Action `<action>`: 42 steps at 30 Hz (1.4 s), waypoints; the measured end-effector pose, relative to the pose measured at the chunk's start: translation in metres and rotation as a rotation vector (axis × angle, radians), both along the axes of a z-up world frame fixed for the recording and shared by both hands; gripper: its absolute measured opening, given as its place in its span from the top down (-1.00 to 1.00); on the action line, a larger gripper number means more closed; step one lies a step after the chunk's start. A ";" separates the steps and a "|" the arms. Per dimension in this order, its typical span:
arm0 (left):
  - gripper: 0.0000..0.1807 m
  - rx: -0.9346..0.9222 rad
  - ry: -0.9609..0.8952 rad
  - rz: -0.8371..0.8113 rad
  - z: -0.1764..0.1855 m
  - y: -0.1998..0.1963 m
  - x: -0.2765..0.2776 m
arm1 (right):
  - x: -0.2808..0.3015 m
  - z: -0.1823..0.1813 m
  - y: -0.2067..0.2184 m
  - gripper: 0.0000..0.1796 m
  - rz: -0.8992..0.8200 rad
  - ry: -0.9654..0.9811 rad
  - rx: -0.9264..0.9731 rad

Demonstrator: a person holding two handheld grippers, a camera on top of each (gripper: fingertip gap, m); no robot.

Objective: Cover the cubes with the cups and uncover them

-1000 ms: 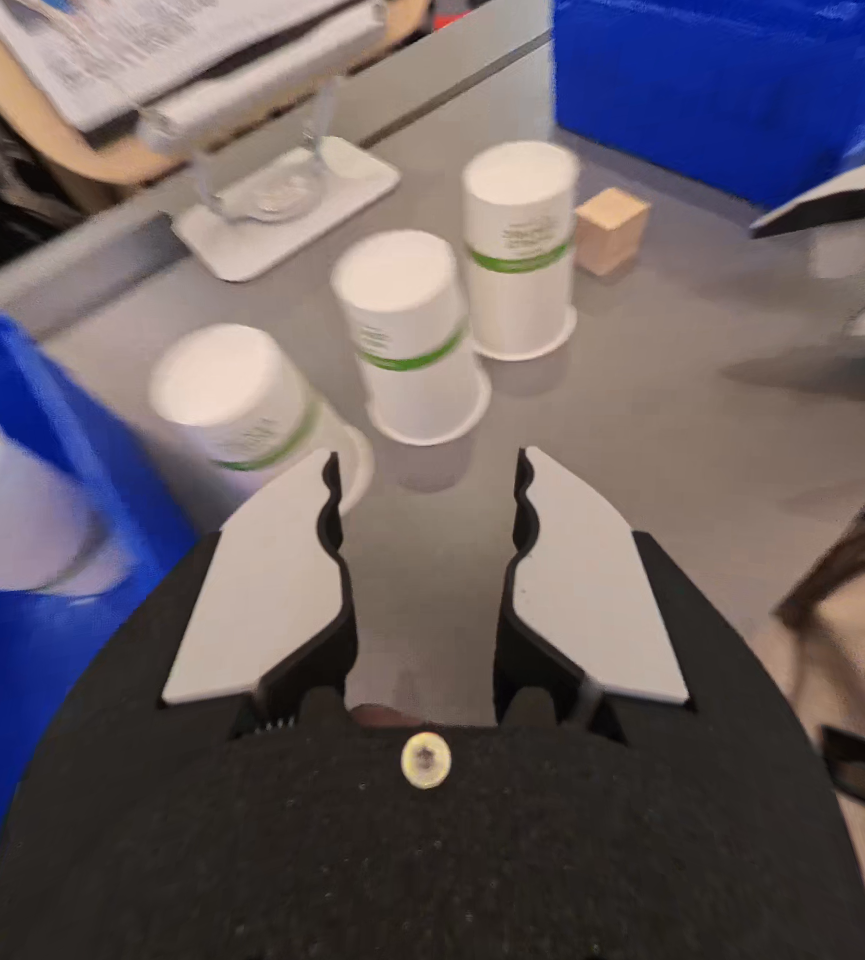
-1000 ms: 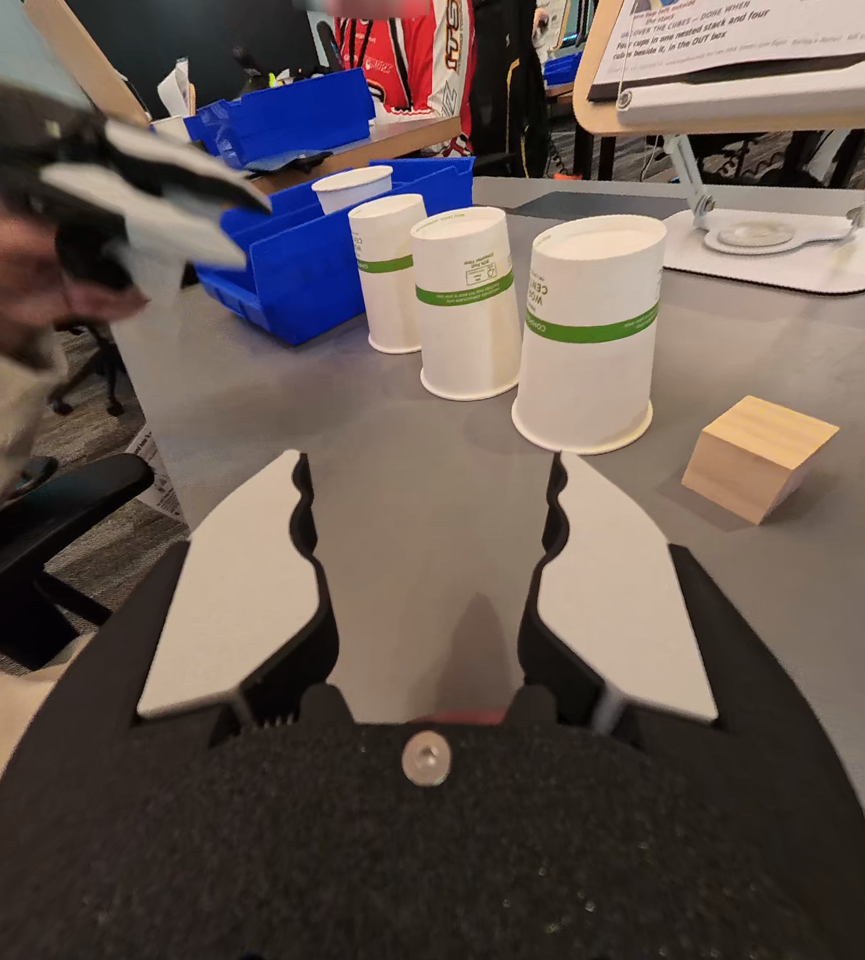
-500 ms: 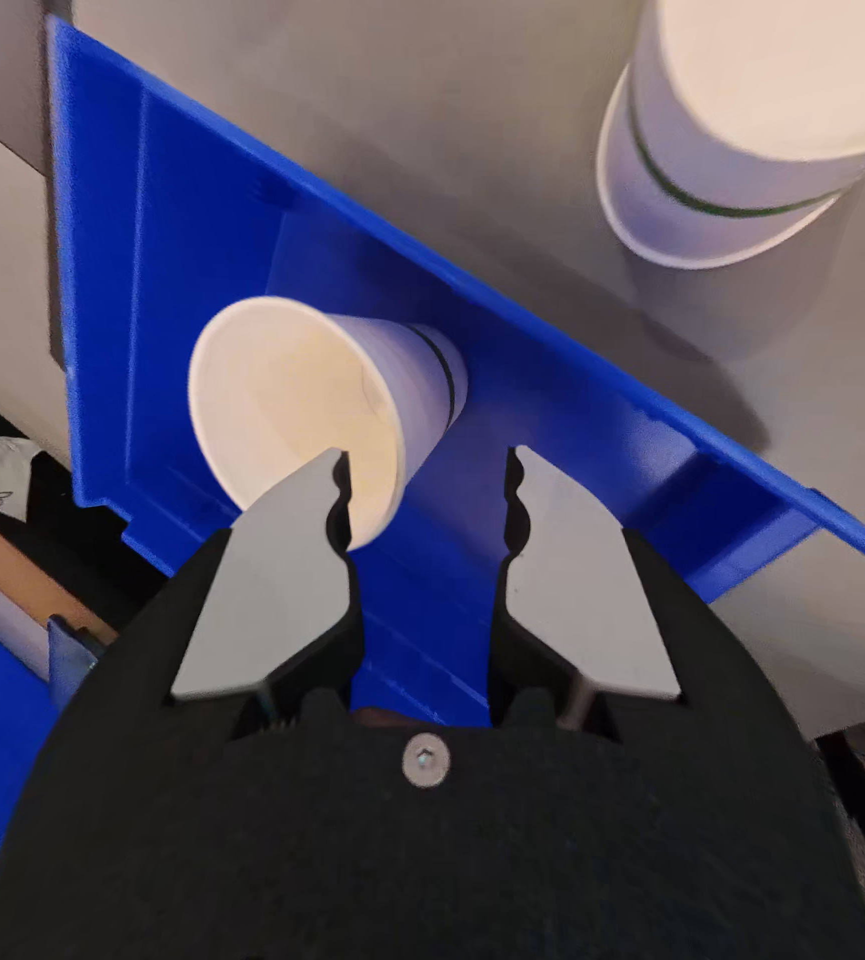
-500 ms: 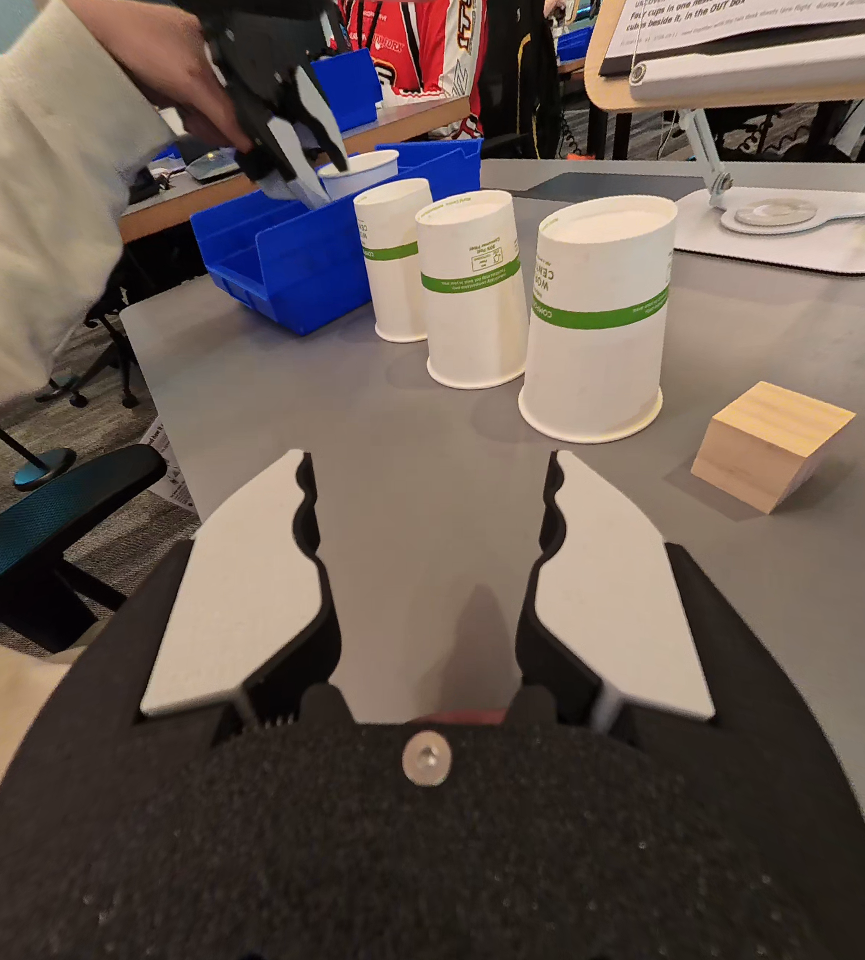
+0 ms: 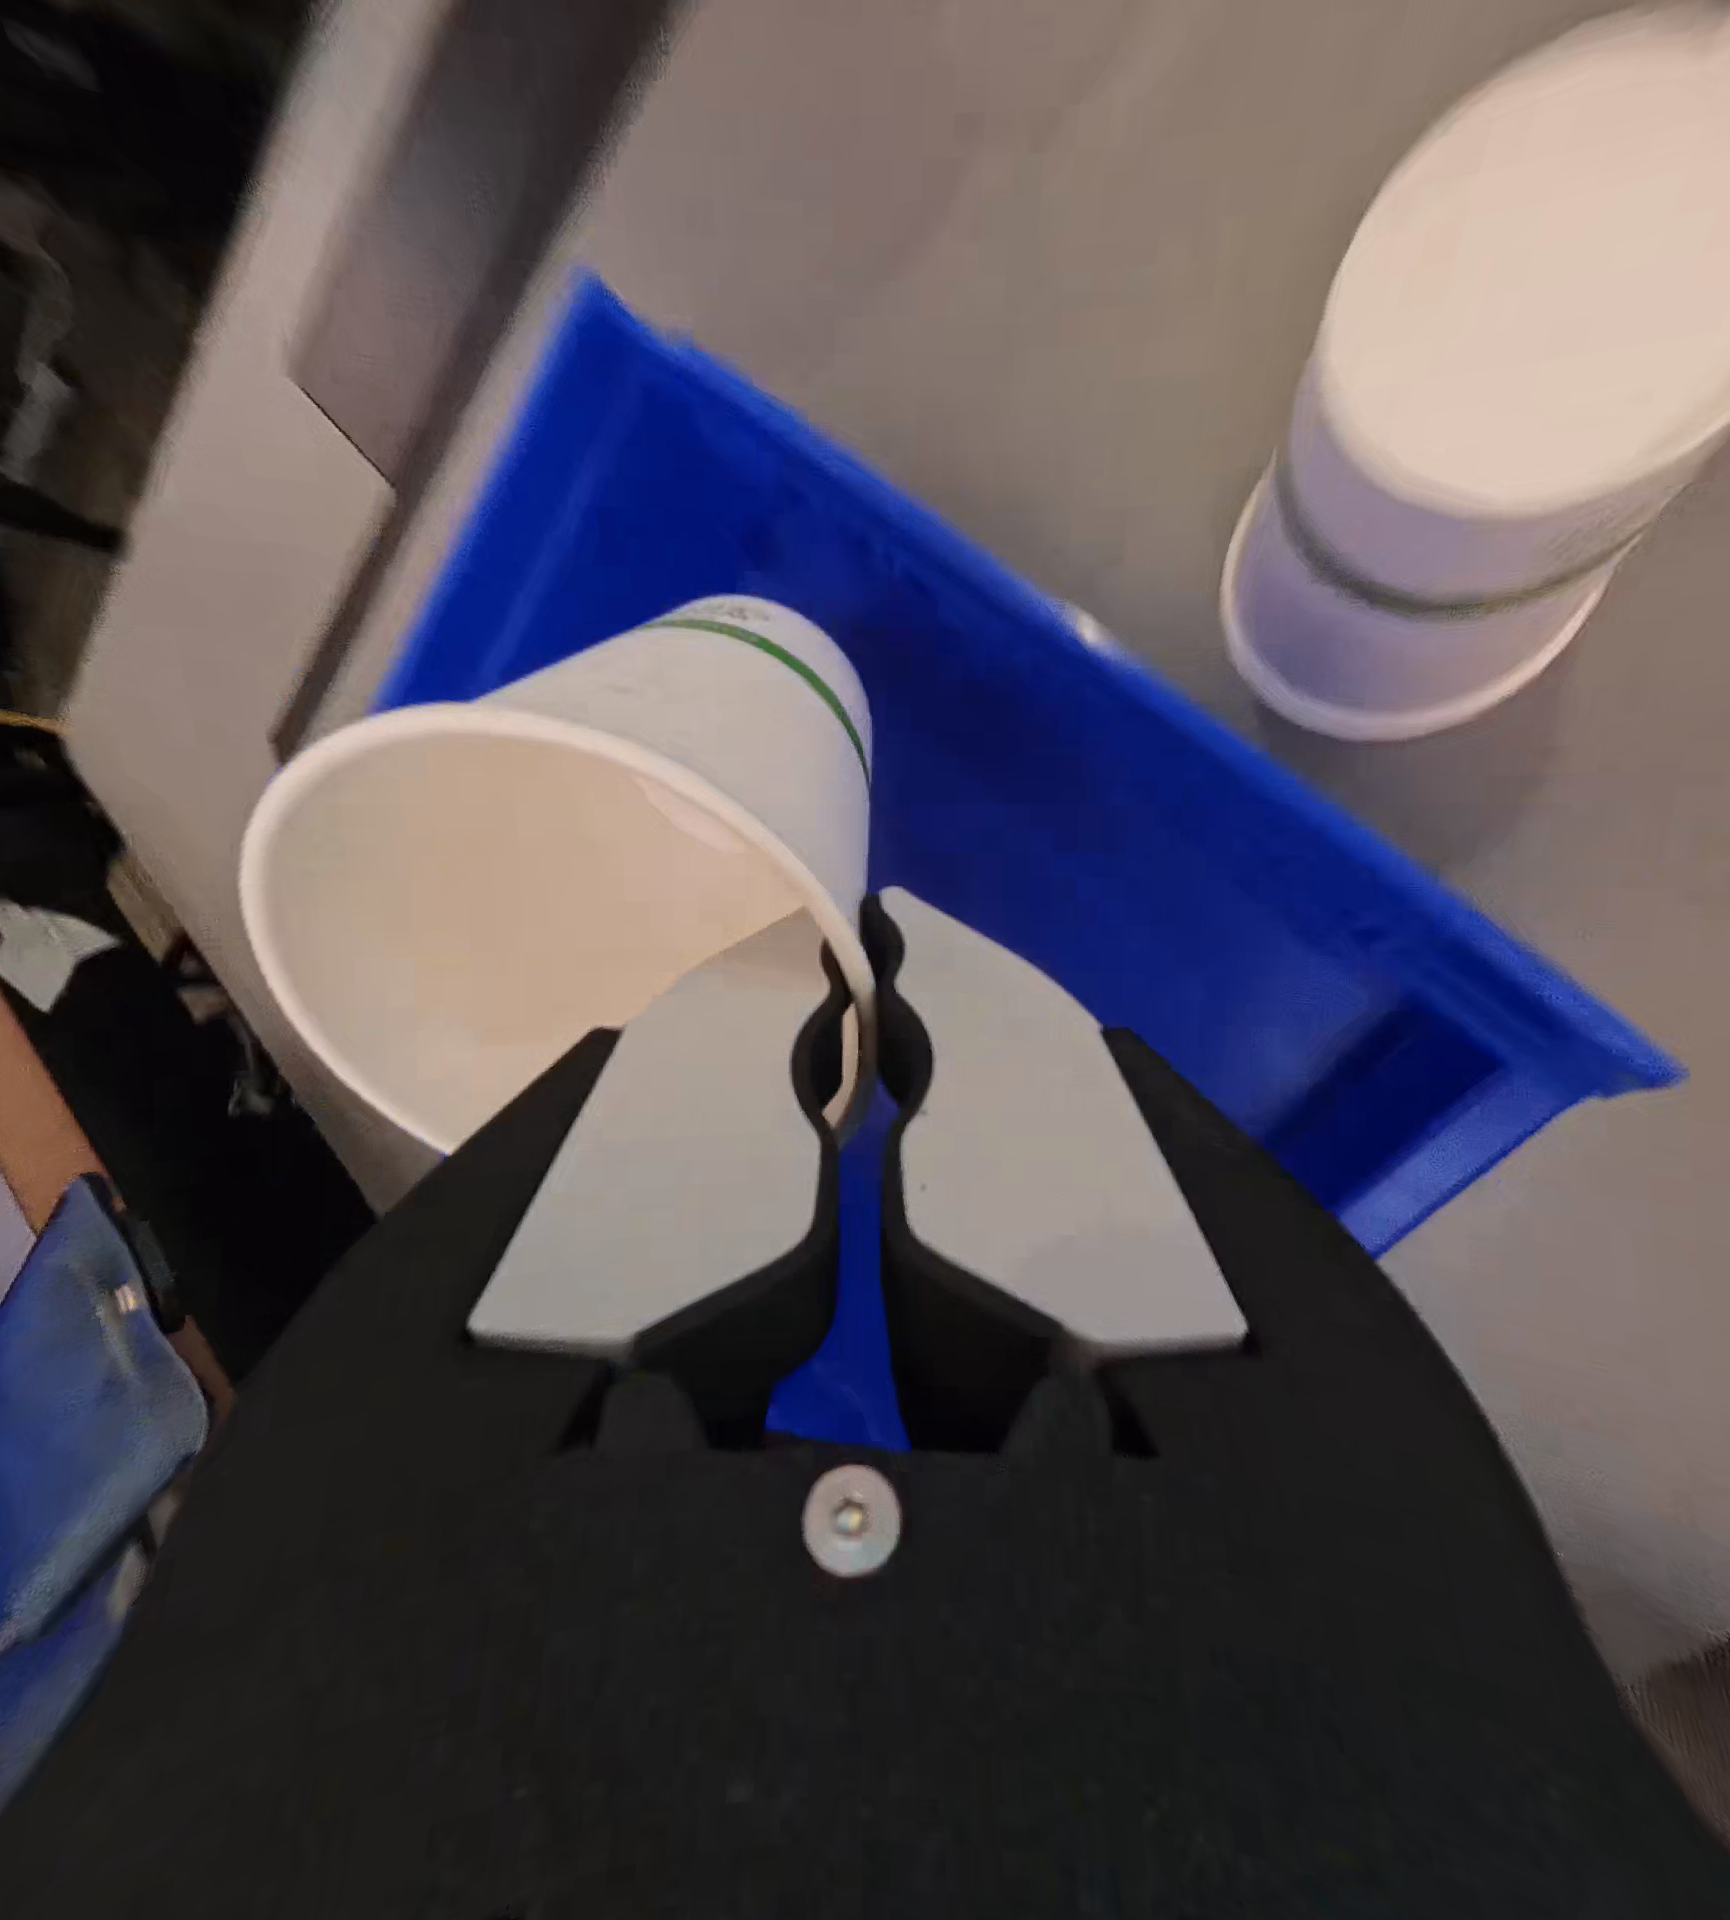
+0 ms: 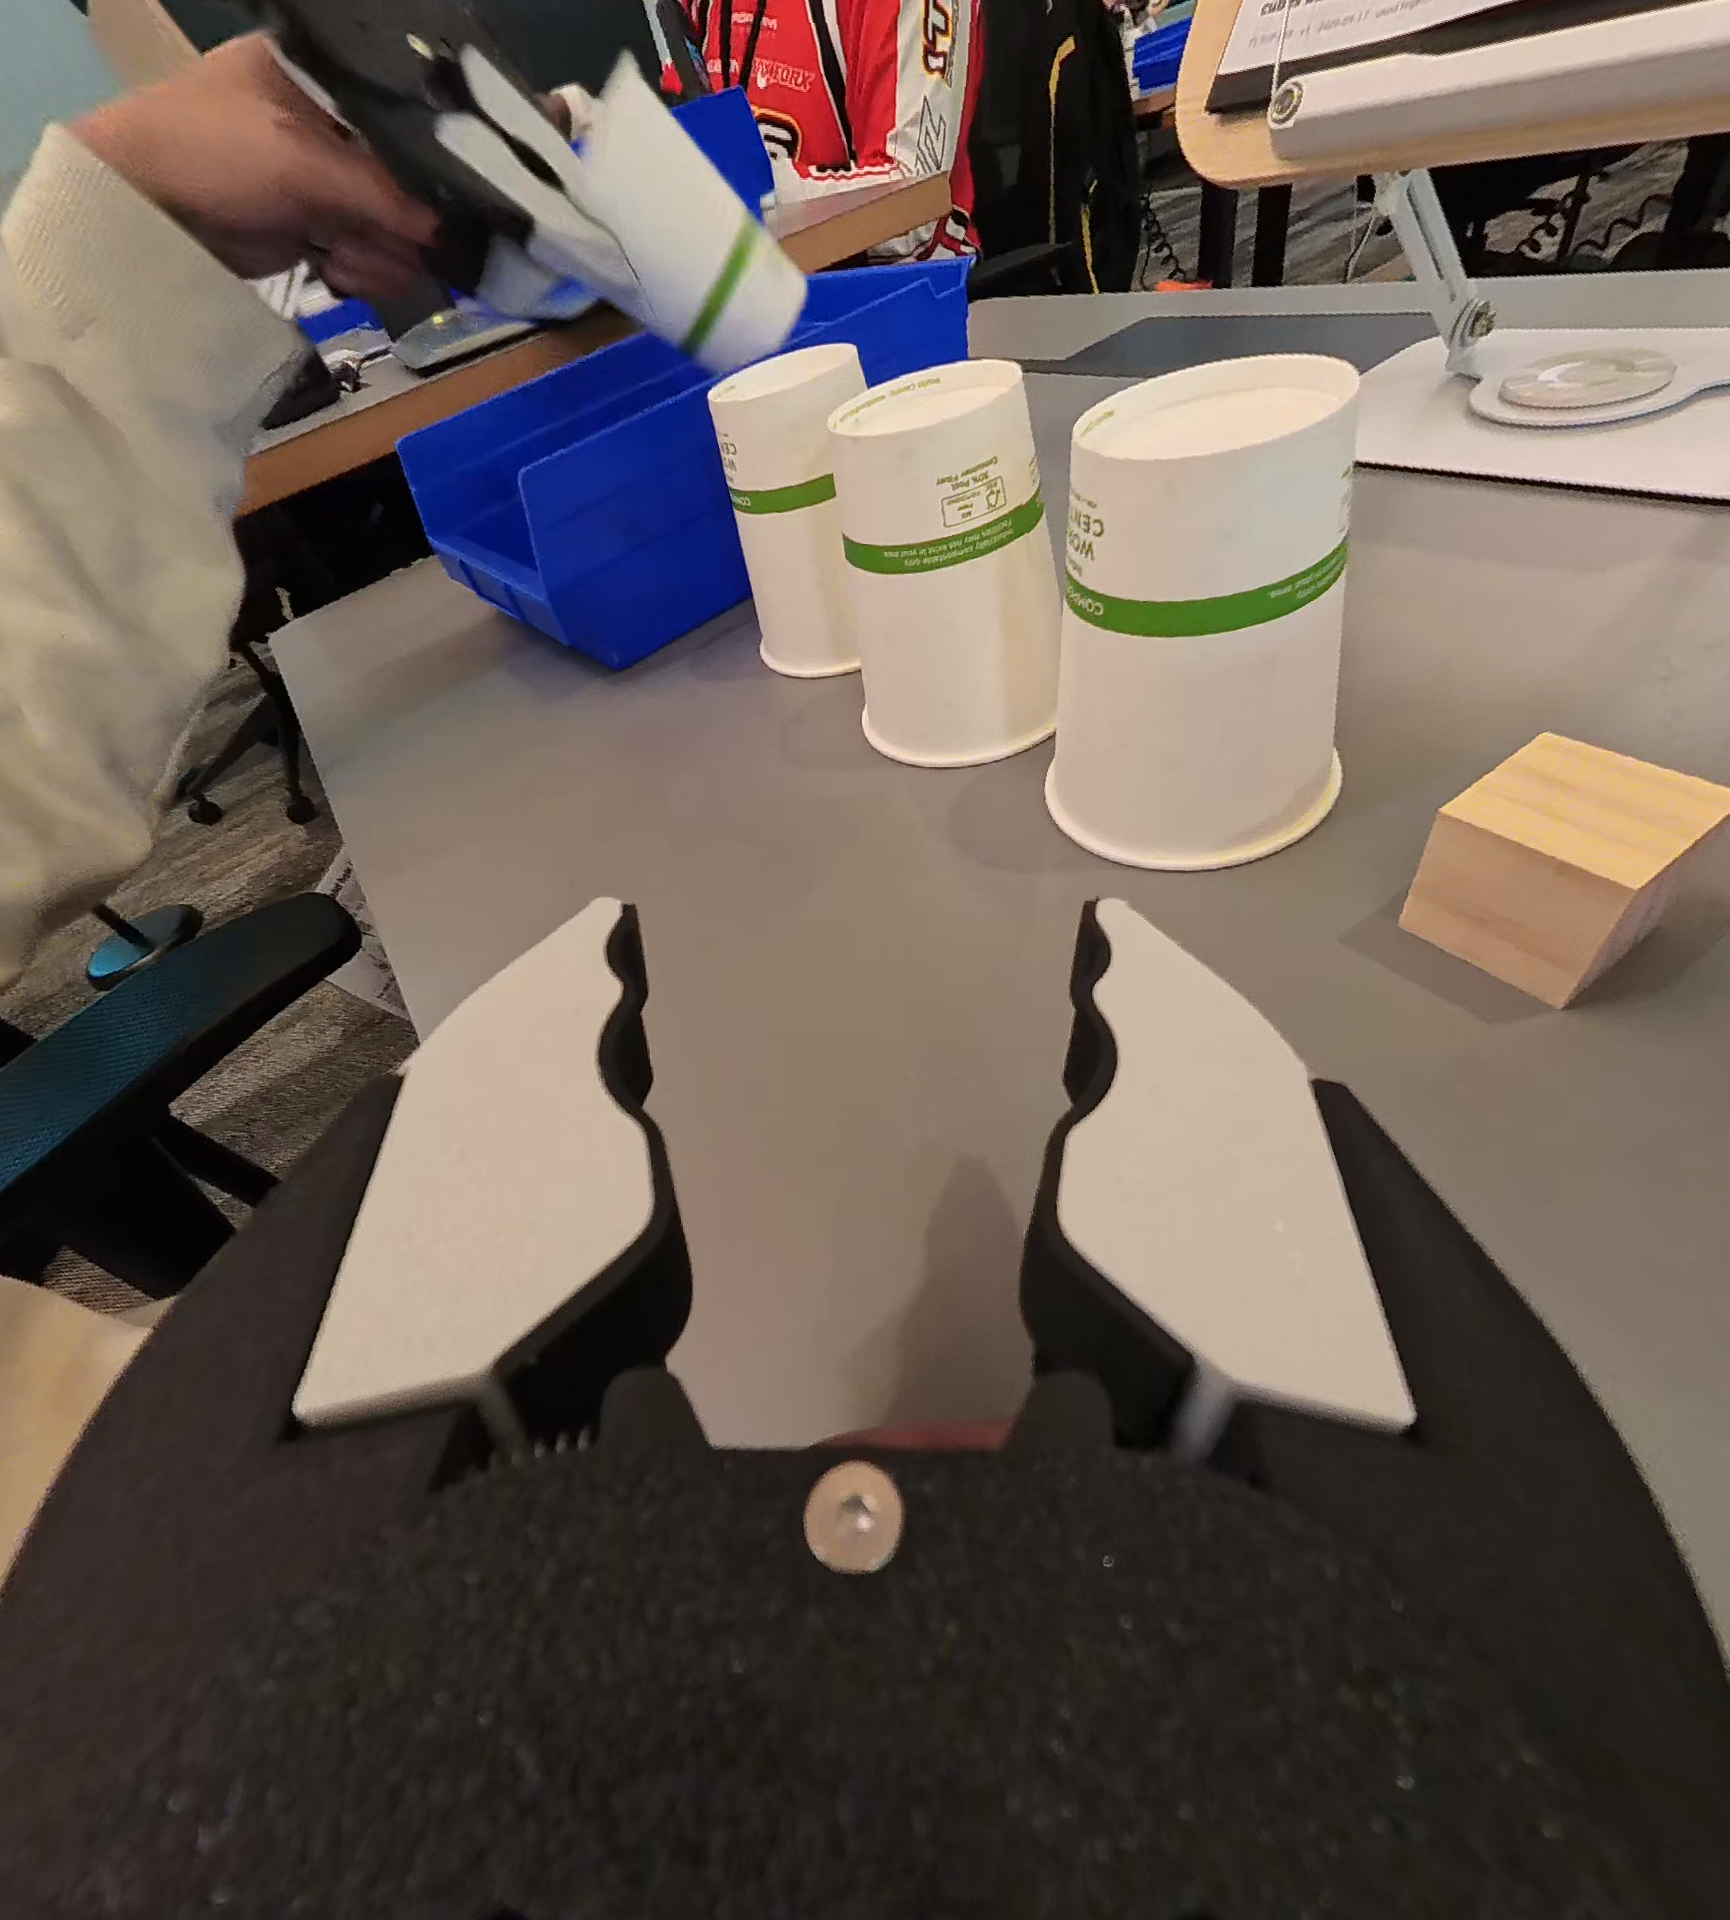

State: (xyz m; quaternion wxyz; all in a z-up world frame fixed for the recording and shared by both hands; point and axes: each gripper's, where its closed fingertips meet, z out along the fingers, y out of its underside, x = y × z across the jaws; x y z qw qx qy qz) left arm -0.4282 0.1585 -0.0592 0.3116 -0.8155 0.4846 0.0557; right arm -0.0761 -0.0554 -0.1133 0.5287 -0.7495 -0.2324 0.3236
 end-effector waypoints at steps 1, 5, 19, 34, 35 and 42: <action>0.99 0.067 -0.093 -0.007 0.017 -0.006 0.007 | 0.000 0.000 0.000 0.13 0.002 0.004 -0.004; 0.99 0.266 -0.516 -0.108 0.079 -0.058 0.055 | 0.000 0.003 0.000 0.13 0.016 0.045 -0.014; 1.00 -0.114 -1.023 -0.625 0.044 -0.232 0.221 | -0.015 0.040 -0.010 0.06 0.164 0.214 0.145; 1.00 -0.378 -1.146 -0.711 0.025 -0.255 0.263 | -0.076 0.073 0.003 -0.02 0.363 0.168 0.216; 1.00 -0.379 -1.149 -0.711 0.024 -0.256 0.264 | -0.075 0.072 0.003 -0.02 0.360 0.159 0.220; 0.34 -0.152 -0.966 -0.478 0.011 -0.225 0.249 | -0.053 0.071 0.012 -0.02 0.285 0.099 0.195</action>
